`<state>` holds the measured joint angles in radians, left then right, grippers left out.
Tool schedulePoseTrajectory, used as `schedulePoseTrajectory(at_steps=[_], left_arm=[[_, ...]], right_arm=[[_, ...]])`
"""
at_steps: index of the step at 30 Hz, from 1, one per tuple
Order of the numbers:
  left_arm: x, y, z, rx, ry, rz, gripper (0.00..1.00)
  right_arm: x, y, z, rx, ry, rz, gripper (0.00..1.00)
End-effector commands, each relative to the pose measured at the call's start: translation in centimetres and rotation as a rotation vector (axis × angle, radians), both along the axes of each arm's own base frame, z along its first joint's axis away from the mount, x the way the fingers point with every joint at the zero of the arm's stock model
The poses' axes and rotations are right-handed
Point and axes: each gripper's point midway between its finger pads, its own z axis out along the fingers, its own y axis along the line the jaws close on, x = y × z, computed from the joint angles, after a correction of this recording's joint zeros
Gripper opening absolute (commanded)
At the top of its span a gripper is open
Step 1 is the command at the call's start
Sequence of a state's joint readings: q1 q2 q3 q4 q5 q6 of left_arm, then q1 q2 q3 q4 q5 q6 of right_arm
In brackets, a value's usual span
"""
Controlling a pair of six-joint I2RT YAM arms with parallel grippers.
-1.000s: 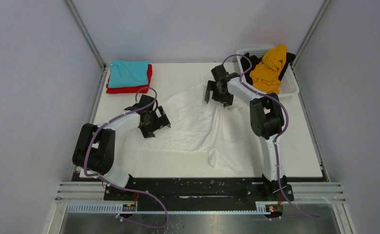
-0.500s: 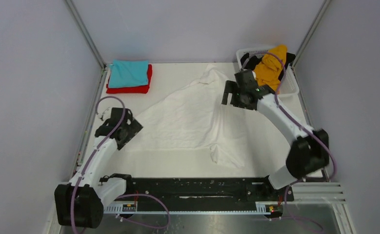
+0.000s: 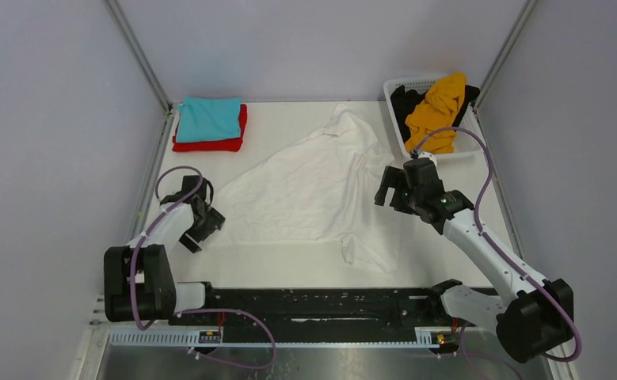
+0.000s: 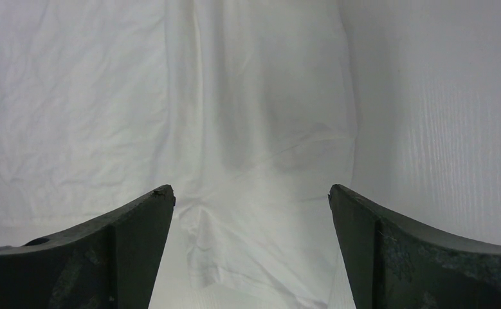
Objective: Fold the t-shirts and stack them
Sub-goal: Flatten out the tshirt
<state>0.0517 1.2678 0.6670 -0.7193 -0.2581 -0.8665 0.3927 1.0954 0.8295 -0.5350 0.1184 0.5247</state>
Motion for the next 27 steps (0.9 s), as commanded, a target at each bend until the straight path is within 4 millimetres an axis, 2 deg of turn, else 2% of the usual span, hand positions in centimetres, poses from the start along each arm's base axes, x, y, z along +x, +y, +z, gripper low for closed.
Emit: schedulePoseTrajectory(at_steps=[1,7,14,24,27], left_arm=[[1.4,0.2,-0.1,-0.006,-0.027,0.031,0.76],[1.2,0.5,-1.3,-0.003,0.005,0.036,0.72],[1.1,-0.8,-2.7,-0.079,0.005,0.028,0.54],[0.6,-0.8,-2.4,-0.081,0.005,0.033,0.1],[0.5,-0.7,-2.0,-0.075,-0.007,0.033,0.0]], right_arm=[[0.6,-0.1,1.5,0.004,-0.06,-0.015,0.99],[0.8,-0.1,0.9,-0.012,-0.038,-0.011,0.99],[0.9,-0.4,0.7,-0.032,-0.032,-0.021,0.99],[0.7,-0.9,0.4,-0.052,-0.017,-0.044,1.0],[0.2,-1.3,0.1,-0.059,0.008,-0.06,1.0]])
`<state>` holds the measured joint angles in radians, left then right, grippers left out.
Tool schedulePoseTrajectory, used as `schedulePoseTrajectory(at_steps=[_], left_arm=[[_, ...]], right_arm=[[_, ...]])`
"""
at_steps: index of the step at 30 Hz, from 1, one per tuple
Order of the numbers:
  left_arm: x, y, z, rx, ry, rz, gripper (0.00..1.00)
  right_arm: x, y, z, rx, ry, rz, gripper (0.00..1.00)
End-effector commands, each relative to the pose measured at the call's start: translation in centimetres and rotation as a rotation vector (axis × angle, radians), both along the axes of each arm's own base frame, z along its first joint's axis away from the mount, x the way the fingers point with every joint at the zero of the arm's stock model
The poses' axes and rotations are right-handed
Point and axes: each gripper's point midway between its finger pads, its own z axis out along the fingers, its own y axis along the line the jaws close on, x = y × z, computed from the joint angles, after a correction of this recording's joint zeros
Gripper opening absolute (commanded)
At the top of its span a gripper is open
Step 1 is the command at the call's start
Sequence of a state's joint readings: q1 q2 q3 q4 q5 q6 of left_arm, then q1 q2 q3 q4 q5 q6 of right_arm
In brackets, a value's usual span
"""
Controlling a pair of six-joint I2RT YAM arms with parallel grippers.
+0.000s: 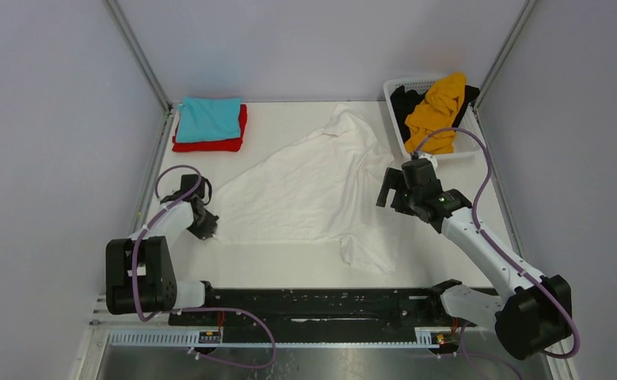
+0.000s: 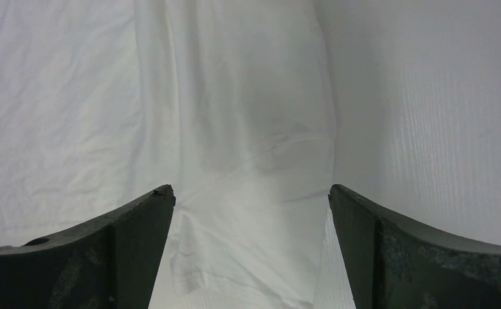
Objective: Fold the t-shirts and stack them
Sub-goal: Flatten out the tshirt
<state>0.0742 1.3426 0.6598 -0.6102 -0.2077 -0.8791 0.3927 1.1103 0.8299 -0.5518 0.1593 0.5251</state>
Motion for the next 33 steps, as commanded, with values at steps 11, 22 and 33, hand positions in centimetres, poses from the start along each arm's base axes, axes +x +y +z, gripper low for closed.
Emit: schedulePoseTrajectory(at_steps=[11,22,33], left_arm=[[-0.7,-0.8,1.7,-0.031,-0.07,-0.062,0.0],[-0.8,-0.8,2.5,-0.023,-0.113,-0.072,0.0],[-1.2,-0.9,2.3,-0.029,-0.113,-0.067,0.0]], right_arm=[[-8.3,-0.7,-5.3,-0.014,0.271,0.035,1.0],[-14.6,0.6,-9.1,-0.092,0.455,0.075,0.82],[-15.3,1.5,-11.4,-0.111,0.506,0.101,0.6]])
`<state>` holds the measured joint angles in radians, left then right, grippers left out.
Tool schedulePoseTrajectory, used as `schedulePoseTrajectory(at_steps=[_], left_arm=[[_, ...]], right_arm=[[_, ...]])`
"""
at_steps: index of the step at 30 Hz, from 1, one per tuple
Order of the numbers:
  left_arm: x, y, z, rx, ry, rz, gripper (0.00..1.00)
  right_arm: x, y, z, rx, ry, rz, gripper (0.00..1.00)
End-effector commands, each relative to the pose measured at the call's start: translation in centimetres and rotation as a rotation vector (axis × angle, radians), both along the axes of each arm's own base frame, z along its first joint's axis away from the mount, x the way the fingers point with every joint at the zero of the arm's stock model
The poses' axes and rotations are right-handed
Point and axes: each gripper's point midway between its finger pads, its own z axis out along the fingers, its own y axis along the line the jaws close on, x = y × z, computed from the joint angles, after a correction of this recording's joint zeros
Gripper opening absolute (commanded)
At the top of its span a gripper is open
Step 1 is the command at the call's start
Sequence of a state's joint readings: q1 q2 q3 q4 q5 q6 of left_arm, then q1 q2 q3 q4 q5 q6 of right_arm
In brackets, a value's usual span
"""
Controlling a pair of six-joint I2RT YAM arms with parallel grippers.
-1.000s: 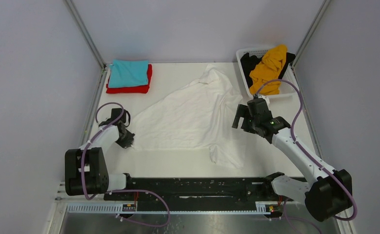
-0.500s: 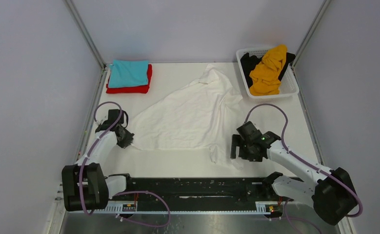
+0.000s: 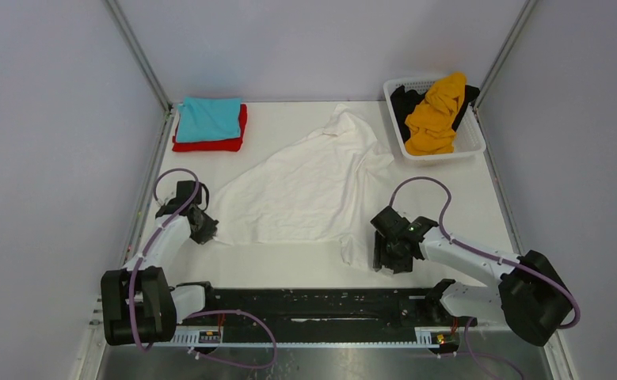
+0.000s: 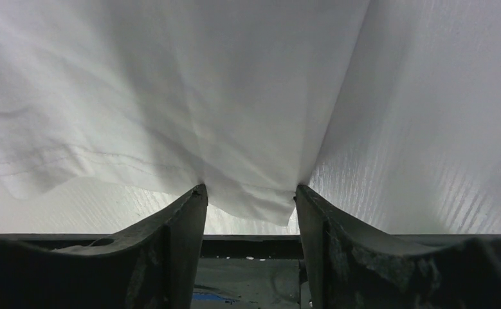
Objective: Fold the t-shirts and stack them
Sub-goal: Flatten out the tshirt
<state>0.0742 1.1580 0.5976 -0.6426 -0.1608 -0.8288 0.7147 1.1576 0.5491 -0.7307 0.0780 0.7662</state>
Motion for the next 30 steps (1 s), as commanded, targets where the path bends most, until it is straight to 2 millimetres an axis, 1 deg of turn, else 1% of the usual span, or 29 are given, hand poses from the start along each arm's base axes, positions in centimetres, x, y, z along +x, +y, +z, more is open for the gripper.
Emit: schedulePoseTrajectory(at_steps=[1,5,8,11,13,14,16,18,19,21,23,27,30], left_arm=[[0.1,-0.1,0.5,-0.006,-0.031,-0.003,0.0],[0.0,-0.1,0.7,-0.009,-0.031,-0.004,0.0],[0.0,-0.1,1.0,-0.005,-0.041,0.002,0.0],[0.0,-0.1,1.4,-0.006,-0.055,0.008,0.0],[-0.1,-0.1,1.7,-0.007,-0.063,0.011,0.0],[0.0,-0.1,2.1,-0.008,-0.073,0.012,0.0],[0.4,-0.3,3.3,-0.014,-0.102,-0.008,0.0],[1.0,-0.6,5.5,-0.02,-0.169,-0.023,0.0],[1.3,-0.7,6.9,-0.019,-0.212,-0.027,0.0],[2.0,-1.0,10.1,-0.025,-0.313,-0.043,0.0],[2.3,-1.5,13.8,-0.038,-0.42,-0.069,0.0],[2.4,-3.0,21.0,-0.086,-0.601,-0.131,0.0],[2.1,-4.0,25.6,-0.119,-0.708,-0.173,0.0]], right_arm=[[0.0,0.4,-0.9,-0.008,0.007,-0.02,0.59],[0.2,0.1,-1.5,-0.045,0.019,-0.035,0.5],[0.1,0.1,-1.9,-0.071,0.036,-0.033,0.37],[0.4,0.1,-1.9,-0.1,0.031,-0.033,0.2],[1.1,0.2,-1.4,-0.103,0.001,-0.03,0.05],[1.6,0.3,-1.0,-0.1,-0.027,-0.029,0.0],[3.3,0.0,0.8,-0.117,-0.113,-0.028,0.0],[5.2,-0.2,3.5,-0.133,-0.22,-0.019,0.0],[6.4,-0.2,5.1,-0.133,-0.281,-0.016,0.0],[8.4,-0.4,8.6,-0.132,-0.396,-0.018,0.0],[10.1,-0.3,12.4,-0.102,-0.504,-0.029,0.0],[12.8,-1.6,20.7,-0.057,-0.744,-0.09,0.0],[13.5,-2.4,27.7,0.0,-0.914,-0.123,0.0]])
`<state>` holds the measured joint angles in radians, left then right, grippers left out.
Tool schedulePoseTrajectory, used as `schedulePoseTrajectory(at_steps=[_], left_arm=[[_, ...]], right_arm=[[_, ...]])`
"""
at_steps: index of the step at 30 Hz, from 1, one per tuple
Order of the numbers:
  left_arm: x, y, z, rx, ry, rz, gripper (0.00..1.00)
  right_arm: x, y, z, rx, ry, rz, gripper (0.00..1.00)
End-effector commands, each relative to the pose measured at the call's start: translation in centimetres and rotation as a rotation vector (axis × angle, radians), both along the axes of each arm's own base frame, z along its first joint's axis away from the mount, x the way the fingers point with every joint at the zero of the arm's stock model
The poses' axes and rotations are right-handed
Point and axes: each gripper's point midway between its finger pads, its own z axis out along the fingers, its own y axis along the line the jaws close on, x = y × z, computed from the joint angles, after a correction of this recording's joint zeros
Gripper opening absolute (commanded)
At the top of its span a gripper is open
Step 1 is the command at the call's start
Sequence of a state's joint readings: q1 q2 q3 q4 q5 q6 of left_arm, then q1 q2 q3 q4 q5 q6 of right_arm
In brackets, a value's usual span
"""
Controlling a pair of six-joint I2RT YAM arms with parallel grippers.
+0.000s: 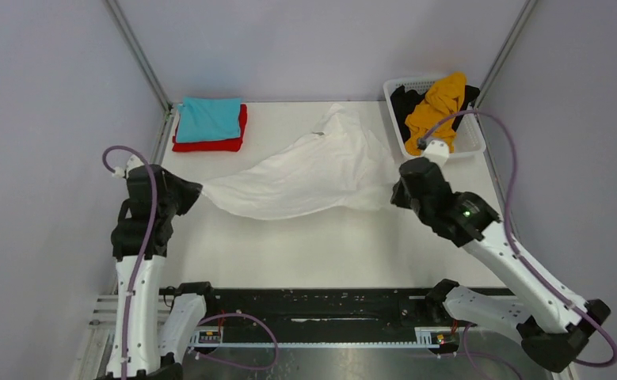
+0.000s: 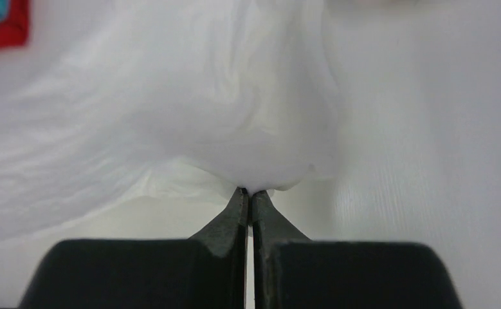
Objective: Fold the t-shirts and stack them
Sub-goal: Flatten out the tshirt
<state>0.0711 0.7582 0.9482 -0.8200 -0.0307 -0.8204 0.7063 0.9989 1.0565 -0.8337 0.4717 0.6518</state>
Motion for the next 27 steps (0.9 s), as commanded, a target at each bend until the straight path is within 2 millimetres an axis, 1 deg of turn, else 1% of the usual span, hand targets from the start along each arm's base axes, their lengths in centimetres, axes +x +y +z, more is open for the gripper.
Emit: schedulePoseTrajectory(at_steps=[1,2,3,5,8,10,13,15,18,19,21,23,25,27], left_arm=[[-0.7,-2.1,7.1,-0.045,-0.161,-0.103,0.0],[-1.0,-2.3,9.2,-0.046,-0.209,-0.113,0.0],[-1.2,-2.5,10.8,-0.048,-0.243,-0.121,0.0],[-2.1,-2.7,13.9,-0.047,-0.306,-0.133,0.0],[-4.0,-2.8,19.0,-0.026,-0.414,-0.135,0.0],[-5.7,-2.8,22.1,0.0,-0.492,-0.137,0.0],[-8.8,-2.3,26.0,0.039,-0.599,-0.104,0.0],[-10.9,-2.5,28.2,0.049,-0.669,-0.112,0.0],[-13.8,-3.3,31.1,0.057,-0.775,-0.146,0.0],[-14.4,-3.4,31.7,0.058,-0.797,-0.153,0.0],[-15.5,-3.5,32.6,0.062,-0.832,-0.151,0.0],[-16.2,-3.4,33.4,0.067,-0.861,-0.14,0.0],[-16.5,-3.4,33.9,0.069,-0.876,-0.139,0.0],[-16.4,-3.4,34.1,0.067,-0.878,-0.141,0.0]], right_arm=[[1.5,-3.4,10.8,0.0,-0.302,-0.072,0.0],[1.4,-3.7,13.0,0.017,-0.355,-0.072,0.0],[1.2,-4.3,15.7,0.042,-0.416,-0.079,0.0],[0.4,-5.5,19.9,0.063,-0.511,-0.081,0.0],[-1.4,-6.6,25.7,0.127,-0.635,-0.052,0.0],[-2.8,-7.1,28.7,0.165,-0.699,-0.013,0.0],[-5.2,-8.0,32.5,0.208,-0.785,0.05,0.0],[-6.8,-8.7,34.7,0.236,-0.838,0.083,0.0],[-9.6,-9.7,37.4,0.285,-0.917,0.141,0.0],[-10.4,-10.0,38.2,0.3,-0.942,0.158,0.0],[-11.6,-10.4,39.2,0.311,-0.975,0.19,0.0],[-12.4,-10.6,39.9,0.314,-0.998,0.21,0.0],[-12.6,-10.7,40.3,0.307,-1.013,0.216,0.0],[-12.0,-10.6,40.6,0.285,-1.016,0.21,0.0]])
